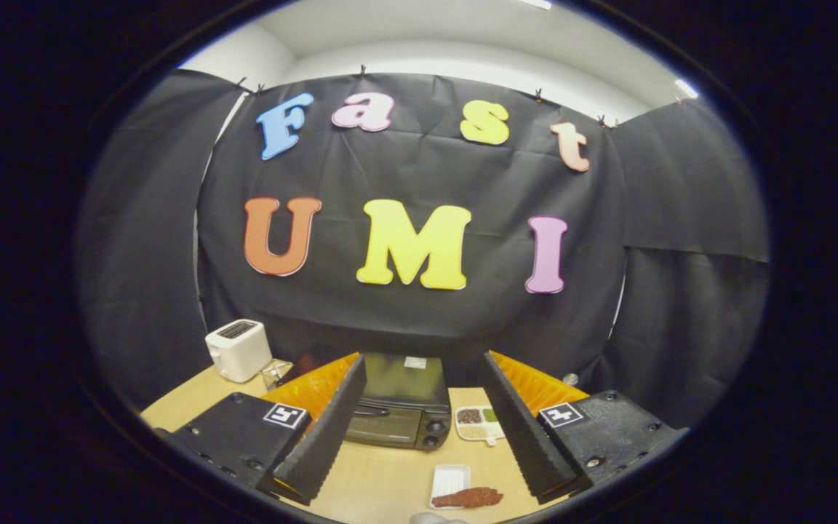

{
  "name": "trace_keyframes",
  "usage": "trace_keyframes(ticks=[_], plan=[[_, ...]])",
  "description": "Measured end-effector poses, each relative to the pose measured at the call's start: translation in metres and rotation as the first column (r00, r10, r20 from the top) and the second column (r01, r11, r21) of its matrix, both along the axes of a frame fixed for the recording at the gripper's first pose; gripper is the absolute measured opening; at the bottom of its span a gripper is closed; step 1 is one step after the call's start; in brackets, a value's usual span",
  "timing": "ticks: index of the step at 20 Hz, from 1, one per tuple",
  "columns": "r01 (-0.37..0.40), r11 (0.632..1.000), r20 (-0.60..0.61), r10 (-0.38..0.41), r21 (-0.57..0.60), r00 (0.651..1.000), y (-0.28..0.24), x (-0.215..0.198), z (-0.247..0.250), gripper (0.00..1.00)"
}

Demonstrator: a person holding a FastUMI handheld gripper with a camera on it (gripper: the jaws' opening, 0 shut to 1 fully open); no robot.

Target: Open the toaster oven, put the food inside, and close the toaster oven door.

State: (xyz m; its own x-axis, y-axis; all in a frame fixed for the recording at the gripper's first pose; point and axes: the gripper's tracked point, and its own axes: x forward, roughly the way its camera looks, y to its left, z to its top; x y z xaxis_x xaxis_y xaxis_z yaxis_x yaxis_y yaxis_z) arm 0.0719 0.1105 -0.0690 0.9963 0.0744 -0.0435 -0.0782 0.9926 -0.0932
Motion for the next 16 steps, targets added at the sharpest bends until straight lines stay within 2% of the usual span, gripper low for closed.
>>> trace_keyframes(ticks=[5,9,13,16], plan=[[-0.067,0.997,-0.067,0.069,0.027,0.995,0.063,0.062,-0.061,1.00],[-0.084,0.995,-0.165,0.091,0.049,0.982,0.097,0.119,-0.117,1.00],[-0.055,0.998,-0.238,0.057,0.015,0.970,0.104,0.164,-0.158,1.00],[-0.023,1.000,-0.293,0.020,-0.007,0.956,0.098,0.173,-0.180,1.00]])
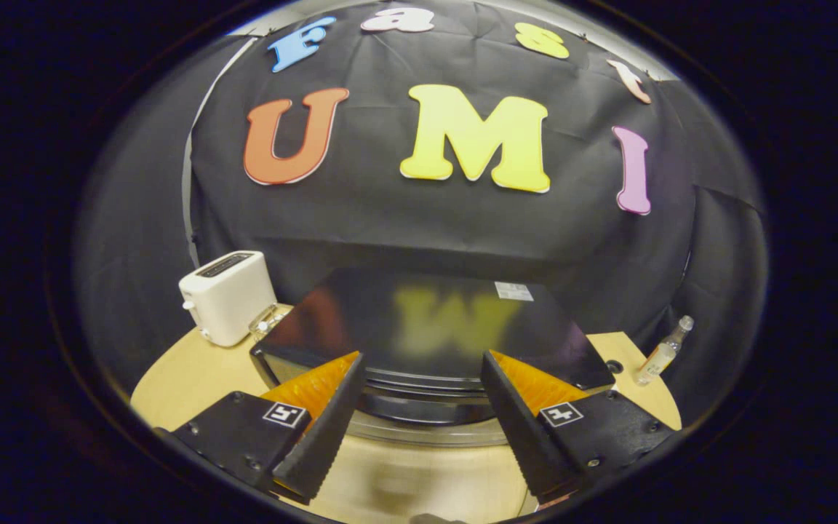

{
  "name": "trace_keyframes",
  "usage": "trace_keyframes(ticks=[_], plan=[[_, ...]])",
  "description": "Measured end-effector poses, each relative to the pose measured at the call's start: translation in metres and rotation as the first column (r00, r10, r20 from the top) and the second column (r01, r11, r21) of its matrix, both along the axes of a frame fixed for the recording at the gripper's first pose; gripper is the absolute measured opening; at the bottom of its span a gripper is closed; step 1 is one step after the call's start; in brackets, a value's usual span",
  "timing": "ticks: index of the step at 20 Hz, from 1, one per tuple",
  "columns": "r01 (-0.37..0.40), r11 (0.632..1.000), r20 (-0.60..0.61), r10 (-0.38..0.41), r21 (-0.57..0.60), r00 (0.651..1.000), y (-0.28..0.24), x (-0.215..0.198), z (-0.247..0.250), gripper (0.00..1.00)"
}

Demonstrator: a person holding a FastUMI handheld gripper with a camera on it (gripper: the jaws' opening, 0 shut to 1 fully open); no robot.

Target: Open the toaster oven, put the food inside, and close the toaster oven door.

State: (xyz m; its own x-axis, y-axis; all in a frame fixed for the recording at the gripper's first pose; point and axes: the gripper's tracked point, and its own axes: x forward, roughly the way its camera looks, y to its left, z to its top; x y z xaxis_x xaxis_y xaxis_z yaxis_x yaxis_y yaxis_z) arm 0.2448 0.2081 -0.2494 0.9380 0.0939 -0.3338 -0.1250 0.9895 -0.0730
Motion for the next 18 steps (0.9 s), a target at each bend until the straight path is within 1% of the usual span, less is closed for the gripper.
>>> trace_keyframes(ticks=[4,8,11,13,18], plan=[[0.003,1.000,-0.006,-0.003,0.012,1.000,-0.001,-0.005,-0.001,1.00],[0.004,0.998,-0.038,-0.002,0.057,0.999,-0.003,-0.022,-0.006,1.00],[-0.004,0.999,-0.042,0.005,0.037,0.999,-0.003,-0.036,-0.009,1.00],[-0.002,0.999,-0.046,0.004,0.041,0.999,-0.005,-0.050,-0.015,1.00],[-0.020,1.000,-0.051,0.020,0.009,0.998,-0.008,-0.087,-0.036,1.00]])
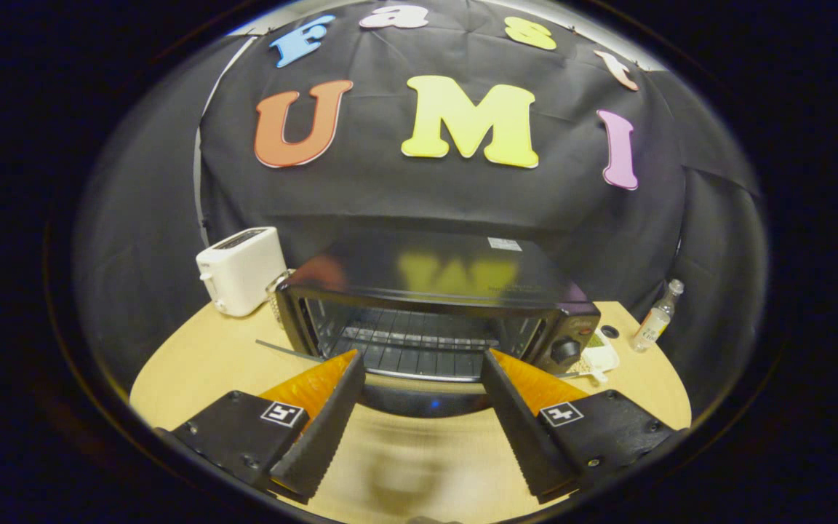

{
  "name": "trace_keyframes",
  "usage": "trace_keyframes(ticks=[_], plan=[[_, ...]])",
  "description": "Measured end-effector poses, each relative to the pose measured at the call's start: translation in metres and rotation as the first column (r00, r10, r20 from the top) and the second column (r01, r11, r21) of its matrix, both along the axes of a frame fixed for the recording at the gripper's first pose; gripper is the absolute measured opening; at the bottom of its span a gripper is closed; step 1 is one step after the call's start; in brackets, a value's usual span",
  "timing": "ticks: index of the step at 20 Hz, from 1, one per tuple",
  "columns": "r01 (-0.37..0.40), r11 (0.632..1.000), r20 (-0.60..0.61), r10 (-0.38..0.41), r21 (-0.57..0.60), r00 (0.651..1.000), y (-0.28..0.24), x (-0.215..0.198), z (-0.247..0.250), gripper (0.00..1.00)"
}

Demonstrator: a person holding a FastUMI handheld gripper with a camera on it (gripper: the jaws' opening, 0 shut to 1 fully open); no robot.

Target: Open the toaster oven, put the food inside, and close the toaster oven door.

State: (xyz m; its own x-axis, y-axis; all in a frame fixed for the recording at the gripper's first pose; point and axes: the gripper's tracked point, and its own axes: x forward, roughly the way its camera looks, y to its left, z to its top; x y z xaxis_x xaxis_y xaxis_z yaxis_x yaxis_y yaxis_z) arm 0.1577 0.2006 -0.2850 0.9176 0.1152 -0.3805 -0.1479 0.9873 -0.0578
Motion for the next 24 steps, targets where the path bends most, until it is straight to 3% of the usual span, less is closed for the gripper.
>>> trace_keyframes(ticks=[12,20,24], plan=[[-0.038,0.999,-0.204,0.033,-0.021,0.978,-0.008,-0.063,-0.088,1.00],[-0.051,0.999,-0.373,0.044,-0.007,0.927,-0.006,-0.067,-0.142,1.00],[-0.061,0.998,-0.368,0.055,-0.005,0.928,-0.004,-0.067,-0.144,1.00]])
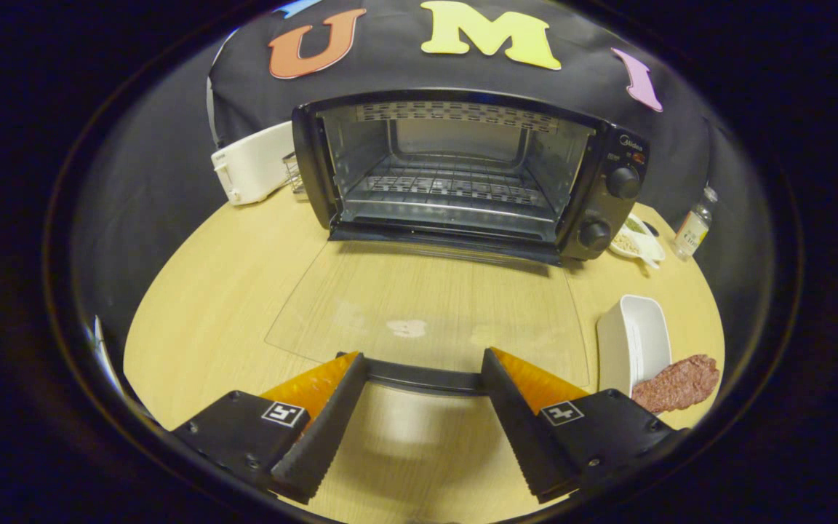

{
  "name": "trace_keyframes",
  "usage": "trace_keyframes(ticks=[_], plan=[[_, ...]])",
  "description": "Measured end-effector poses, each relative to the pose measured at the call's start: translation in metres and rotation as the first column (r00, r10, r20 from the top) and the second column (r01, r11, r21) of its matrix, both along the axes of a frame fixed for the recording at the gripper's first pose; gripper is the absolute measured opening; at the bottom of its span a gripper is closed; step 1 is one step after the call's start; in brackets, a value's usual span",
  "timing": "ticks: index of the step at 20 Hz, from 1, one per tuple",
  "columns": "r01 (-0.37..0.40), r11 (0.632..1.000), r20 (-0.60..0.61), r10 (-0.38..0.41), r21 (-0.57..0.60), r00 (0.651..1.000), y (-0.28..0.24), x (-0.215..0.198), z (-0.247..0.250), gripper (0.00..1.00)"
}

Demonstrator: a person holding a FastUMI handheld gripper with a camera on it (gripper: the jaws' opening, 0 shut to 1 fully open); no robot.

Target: Open the toaster oven, put the food inside, and close the toaster oven door.

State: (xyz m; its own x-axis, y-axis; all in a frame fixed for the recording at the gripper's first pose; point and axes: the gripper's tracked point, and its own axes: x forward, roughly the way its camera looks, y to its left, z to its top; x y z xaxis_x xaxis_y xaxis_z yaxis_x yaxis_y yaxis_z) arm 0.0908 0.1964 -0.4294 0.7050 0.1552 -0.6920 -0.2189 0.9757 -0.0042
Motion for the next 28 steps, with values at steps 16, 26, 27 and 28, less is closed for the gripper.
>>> trace_keyframes(ticks=[16,26,27,28], plan=[[-0.077,0.997,0.109,0.080,-0.030,0.991,-0.215,0.017,0.076,1.00],[-0.029,0.960,-0.142,0.071,0.279,0.987,-0.269,-0.020,0.028,0.94],[-0.024,0.948,-0.157,0.078,0.316,0.984,-0.267,-0.023,0.026,0.89],[-0.016,0.937,-0.177,0.083,0.350,0.981,-0.265,-0.026,0.024,0.84]])
